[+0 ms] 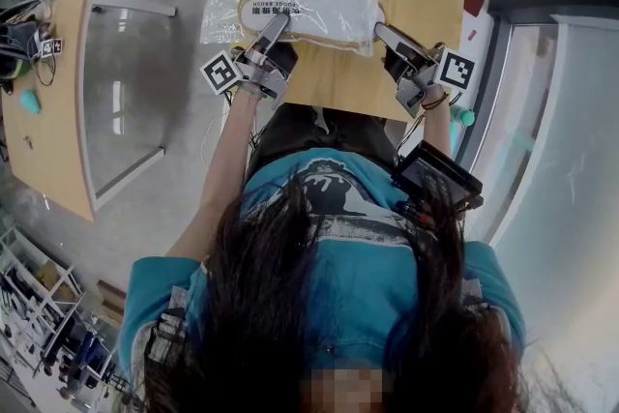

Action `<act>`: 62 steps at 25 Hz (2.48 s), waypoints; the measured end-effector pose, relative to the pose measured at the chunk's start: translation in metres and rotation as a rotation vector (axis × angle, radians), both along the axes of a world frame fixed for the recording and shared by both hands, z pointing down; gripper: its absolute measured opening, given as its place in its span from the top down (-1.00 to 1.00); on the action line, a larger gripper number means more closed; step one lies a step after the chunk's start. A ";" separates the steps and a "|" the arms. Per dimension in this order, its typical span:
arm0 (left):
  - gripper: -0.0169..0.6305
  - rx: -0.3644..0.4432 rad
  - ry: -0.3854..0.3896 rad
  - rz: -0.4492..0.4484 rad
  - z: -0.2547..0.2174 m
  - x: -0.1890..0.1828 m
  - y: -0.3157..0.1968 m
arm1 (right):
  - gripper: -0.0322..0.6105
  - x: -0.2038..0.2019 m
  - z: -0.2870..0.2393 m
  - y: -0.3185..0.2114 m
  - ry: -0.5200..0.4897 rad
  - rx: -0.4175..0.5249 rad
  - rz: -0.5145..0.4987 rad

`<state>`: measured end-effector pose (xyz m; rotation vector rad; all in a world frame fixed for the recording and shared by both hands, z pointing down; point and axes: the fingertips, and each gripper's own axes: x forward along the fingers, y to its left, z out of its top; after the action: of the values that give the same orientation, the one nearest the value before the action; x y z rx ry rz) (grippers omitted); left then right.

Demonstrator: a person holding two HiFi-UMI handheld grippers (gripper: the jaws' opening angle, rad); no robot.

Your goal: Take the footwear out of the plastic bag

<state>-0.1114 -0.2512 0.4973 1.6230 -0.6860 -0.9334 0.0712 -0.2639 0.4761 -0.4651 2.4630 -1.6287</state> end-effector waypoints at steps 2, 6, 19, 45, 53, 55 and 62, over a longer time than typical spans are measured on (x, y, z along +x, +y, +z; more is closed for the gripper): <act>0.71 0.005 -0.044 0.000 0.001 0.001 -0.002 | 0.61 0.001 0.003 -0.001 0.035 -0.003 0.016; 0.66 -0.002 -0.142 0.000 0.008 0.005 -0.006 | 0.63 0.007 0.015 0.000 0.062 -0.026 0.041; 0.70 -0.013 -0.200 -0.033 0.011 -0.013 -0.023 | 0.64 0.031 0.011 -0.005 0.108 0.017 0.083; 0.69 -0.045 -0.198 -0.028 0.015 0.005 -0.019 | 0.58 0.031 0.023 -0.013 -0.001 -0.045 0.265; 0.63 -0.055 -0.283 -0.033 0.022 0.004 -0.022 | 0.59 0.043 0.032 -0.010 0.007 -0.088 0.290; 0.67 -0.101 -0.240 -0.133 0.027 -0.017 -0.023 | 0.61 0.055 0.033 -0.012 0.006 -0.106 0.331; 0.95 -0.128 -0.296 -0.276 0.029 -0.085 -0.027 | 0.63 0.108 0.033 -0.019 0.048 -0.098 0.459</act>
<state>-0.1967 -0.2782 0.5264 1.5922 -1.1745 -0.8304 0.1796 -0.2827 0.5086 -1.0066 2.0988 -1.5541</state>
